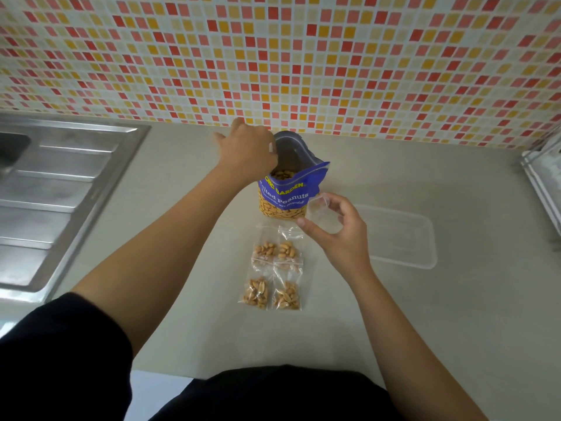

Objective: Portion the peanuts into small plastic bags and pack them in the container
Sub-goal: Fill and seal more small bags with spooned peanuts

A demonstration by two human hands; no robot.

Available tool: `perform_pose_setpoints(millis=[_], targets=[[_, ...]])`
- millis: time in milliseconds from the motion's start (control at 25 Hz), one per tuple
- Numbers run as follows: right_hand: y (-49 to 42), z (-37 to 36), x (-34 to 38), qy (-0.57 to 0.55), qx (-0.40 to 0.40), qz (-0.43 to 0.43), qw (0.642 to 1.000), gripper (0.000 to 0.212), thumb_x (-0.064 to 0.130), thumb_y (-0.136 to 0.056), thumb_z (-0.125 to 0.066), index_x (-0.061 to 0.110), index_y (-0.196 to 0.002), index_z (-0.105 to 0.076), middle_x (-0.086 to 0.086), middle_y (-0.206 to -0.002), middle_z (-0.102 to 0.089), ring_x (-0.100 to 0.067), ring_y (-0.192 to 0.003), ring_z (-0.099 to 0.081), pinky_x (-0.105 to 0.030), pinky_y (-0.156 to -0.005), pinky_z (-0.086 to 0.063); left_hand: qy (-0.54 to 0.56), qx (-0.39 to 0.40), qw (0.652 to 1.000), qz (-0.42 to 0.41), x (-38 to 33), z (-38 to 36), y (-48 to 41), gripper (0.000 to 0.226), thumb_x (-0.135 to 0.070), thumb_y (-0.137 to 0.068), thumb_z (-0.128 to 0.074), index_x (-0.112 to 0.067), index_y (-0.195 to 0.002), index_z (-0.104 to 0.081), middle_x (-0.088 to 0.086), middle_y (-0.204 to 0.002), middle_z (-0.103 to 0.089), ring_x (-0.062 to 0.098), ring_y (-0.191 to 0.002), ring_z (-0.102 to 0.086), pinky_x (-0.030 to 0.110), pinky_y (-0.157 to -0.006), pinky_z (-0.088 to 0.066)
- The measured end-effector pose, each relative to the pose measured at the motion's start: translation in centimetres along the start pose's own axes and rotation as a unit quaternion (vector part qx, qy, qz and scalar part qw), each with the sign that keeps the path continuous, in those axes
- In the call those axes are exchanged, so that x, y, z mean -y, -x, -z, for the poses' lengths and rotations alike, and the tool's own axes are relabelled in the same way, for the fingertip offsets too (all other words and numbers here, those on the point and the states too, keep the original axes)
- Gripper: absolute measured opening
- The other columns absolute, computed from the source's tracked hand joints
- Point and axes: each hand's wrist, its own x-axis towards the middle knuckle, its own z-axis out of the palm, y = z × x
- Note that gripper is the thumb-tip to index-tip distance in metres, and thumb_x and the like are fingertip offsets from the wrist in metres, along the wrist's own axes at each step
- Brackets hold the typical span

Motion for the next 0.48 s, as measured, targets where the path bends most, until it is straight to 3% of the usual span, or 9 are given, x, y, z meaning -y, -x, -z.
perform_pose_setpoints(millis=[120,200,280,360,480], targets=[[0.2,0.2,0.1,0.006,0.001,0.001,1.0,0.056,0.037,-0.065,-0.083,0.022,-0.112,-0.058,0.009,-0.113,-0.063,-0.002,-0.108,-0.056,0.005,-0.078,-0.032,0.149,0.033,0.985,0.084,-0.3,-0.9,-0.1,0.021,-0.023,-0.083,-0.051,-0.014,-0.095,-0.066,0.006,-0.101,-0.06,0.024,-0.096,-0.052,0.048,-0.092,-0.042],[0.3,0.4,0.2,0.005,0.0,0.004,1.0,0.054,0.035,-0.065,-0.083,0.021,-0.111,-0.059,0.01,-0.11,-0.064,0.0,-0.106,-0.056,0.005,-0.078,-0.031,0.321,0.042,0.941,0.101,0.4,-0.9,-0.2,0.019,-0.02,-0.083,-0.058,-0.01,-0.092,-0.07,0.007,-0.094,-0.066,0.022,-0.088,-0.059,0.036,-0.079,-0.051],[0.3,0.6,0.2,0.003,-0.005,0.007,1.0,0.05,0.032,-0.066,-0.083,0.022,-0.108,-0.058,0.013,-0.107,-0.063,0.003,-0.104,-0.056,0.003,-0.08,-0.033,0.455,0.052,0.882,0.109,1.3,-0.4,0.2,0.014,-0.021,-0.084,-0.064,-0.009,-0.086,-0.069,0.003,-0.083,-0.066,0.014,-0.078,-0.061,0.022,-0.064,-0.048],[0.2,0.7,0.2,-0.003,-0.008,0.01,1.0,0.05,0.031,-0.066,-0.083,0.022,-0.108,-0.057,0.012,-0.106,-0.064,0.0,-0.105,-0.057,-0.001,-0.084,-0.036,0.527,0.063,0.84,0.109,1.8,0.2,1.0,0.013,-0.022,-0.086,-0.064,-0.009,-0.084,-0.067,-0.002,-0.08,-0.065,0.009,-0.075,-0.06,0.016,-0.061,-0.044],[-0.1,0.4,0.5,0.007,-0.007,0.012,1.0,0.053,0.033,-0.066,-0.083,0.024,-0.11,-0.056,0.011,-0.108,-0.063,-0.002,-0.106,-0.056,-0.005,-0.086,-0.041,0.564,0.061,0.813,0.133,2.0,0.7,1.9,0.015,-0.023,-0.09,-0.06,-0.01,-0.094,-0.065,-0.008,-0.08,-0.061,0.003,-0.072,-0.053,0.014,-0.057,-0.034]])
